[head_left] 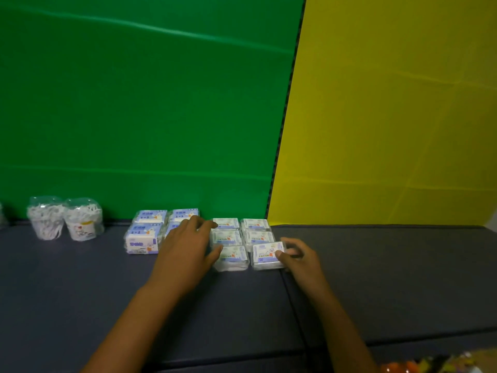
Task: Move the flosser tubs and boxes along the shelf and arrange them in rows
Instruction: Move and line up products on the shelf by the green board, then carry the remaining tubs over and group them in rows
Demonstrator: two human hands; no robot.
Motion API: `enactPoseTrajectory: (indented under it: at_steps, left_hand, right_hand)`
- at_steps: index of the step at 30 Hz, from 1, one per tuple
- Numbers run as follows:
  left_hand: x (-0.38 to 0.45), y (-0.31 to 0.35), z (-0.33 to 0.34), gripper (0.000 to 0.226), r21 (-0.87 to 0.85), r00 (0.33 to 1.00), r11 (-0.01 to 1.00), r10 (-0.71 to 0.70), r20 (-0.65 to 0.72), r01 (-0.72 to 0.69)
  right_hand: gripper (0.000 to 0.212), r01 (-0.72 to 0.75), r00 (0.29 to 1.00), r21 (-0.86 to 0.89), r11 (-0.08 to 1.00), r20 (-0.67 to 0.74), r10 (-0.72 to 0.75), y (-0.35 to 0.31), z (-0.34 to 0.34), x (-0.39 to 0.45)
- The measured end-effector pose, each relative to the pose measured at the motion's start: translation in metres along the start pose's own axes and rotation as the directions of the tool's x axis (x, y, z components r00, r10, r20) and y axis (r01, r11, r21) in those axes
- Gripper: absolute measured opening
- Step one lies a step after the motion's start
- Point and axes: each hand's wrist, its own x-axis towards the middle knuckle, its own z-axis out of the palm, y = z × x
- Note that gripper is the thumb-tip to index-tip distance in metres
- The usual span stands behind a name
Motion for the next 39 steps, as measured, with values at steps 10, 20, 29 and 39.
enactPoseTrajectory:
  at_steps: [10, 20, 29, 39]
  left_hand:
    - [-0.015, -0.007, -0.013, 0.041, 0.083, 0.998, 0.995, -0.06, -0.002, 0.06]
    - [-0.044, -0.032, -0.047, 0.044, 0.126, 0.993, 0.985, -0.111, -0.03, 0.114]
    - [-0.102, -0.096, -0.12, 0.047, 0.187, 0.979, 0.963, -0.178, -0.102, 0.195]
    - [-0.236, -0.207, -0.222, 0.064, 0.331, 0.883, 0.818, -0.435, -0.177, 0.47]
  right_hand:
    - [0.03, 0.009, 0.999, -0.305, 0.952, -0.049, -0.025, 0.017, 0.015, 0.015]
    - [0.033, 0.349, 0.921, -0.55, 0.759, 0.05, -0.387, -0.035, 0.029, -0.008]
    - [0.05, 0.589, 0.785, -0.65, 0.48, 0.32, -0.53, -0.139, 0.112, -0.075]
    - [0.065, 0.769, 0.637, -0.498, 0.402, 0.539, -0.551, -0.204, 0.268, -0.151]
